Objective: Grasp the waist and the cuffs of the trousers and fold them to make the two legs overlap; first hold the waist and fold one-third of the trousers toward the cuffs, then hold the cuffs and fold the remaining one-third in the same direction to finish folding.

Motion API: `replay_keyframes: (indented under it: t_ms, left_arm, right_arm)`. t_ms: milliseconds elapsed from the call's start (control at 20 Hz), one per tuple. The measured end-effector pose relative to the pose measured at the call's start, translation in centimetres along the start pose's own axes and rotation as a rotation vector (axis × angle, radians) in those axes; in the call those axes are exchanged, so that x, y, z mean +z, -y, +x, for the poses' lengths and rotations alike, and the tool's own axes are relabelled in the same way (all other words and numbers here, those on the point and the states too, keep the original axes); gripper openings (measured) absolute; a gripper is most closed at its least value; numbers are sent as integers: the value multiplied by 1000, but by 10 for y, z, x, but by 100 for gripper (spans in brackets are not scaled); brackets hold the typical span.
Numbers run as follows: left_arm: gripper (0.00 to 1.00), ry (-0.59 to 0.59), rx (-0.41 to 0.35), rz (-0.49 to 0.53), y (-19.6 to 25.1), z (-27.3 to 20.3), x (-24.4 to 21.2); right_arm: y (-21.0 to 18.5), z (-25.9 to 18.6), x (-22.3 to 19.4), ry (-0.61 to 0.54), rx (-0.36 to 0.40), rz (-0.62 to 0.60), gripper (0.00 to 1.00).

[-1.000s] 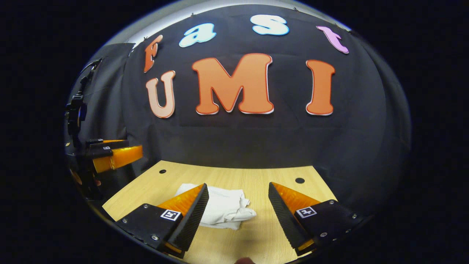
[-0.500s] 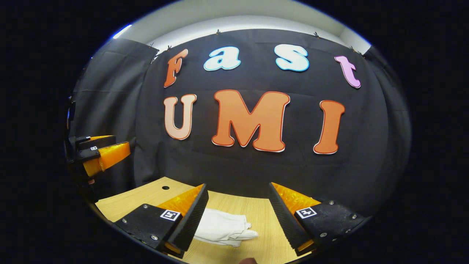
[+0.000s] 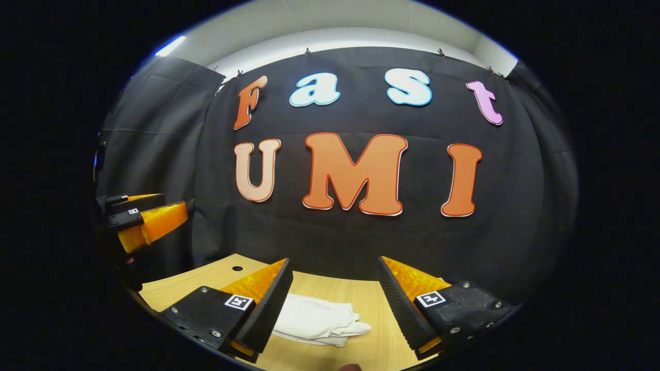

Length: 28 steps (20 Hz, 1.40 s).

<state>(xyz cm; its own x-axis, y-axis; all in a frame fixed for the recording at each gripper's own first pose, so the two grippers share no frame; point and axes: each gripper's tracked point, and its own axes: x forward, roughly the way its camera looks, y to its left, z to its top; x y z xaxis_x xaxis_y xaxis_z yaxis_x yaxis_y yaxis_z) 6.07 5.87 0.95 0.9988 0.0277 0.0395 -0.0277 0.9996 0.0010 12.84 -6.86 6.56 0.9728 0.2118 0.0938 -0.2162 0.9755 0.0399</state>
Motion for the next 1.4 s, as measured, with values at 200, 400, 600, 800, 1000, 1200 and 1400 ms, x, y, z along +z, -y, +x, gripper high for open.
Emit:
replay_keyframes:
  t_ms: [200, 400, 600, 800, 1000, 1200, 1400]
  left_arm:
    - [98, 6, -17, -11, 1, 0, -3]
    - [98, 2, -15, -27, 2, 1, -4]
    - [98, 7, -20, -8, 1, 1, -5]
    - [98, -9, -8, -9, -1, 1, -9]
    - [97, -27, -14, -16, -2, 2, -13]
    - [98, -42, -48, -31, -29, 2, -24]
    - [98, -34, -85, -34, -41, 7, -22]
  right_arm:
    - [-10, -7, 2, 15, 21, -5, 99]
    - [-18, -5, 8, 29, 33, -32, 99]
    - [-21, -4, 7, 30, 37, -34, 99]
    - [-22, -1, 1, 22, 36, -36, 99]
    - [-27, -2, 1, 26, 9, -34, 99]
    - [-40, -1, 5, 34, -38, -63, 99]
    - [-53, 2, 6, 29, -78, -45, 99]
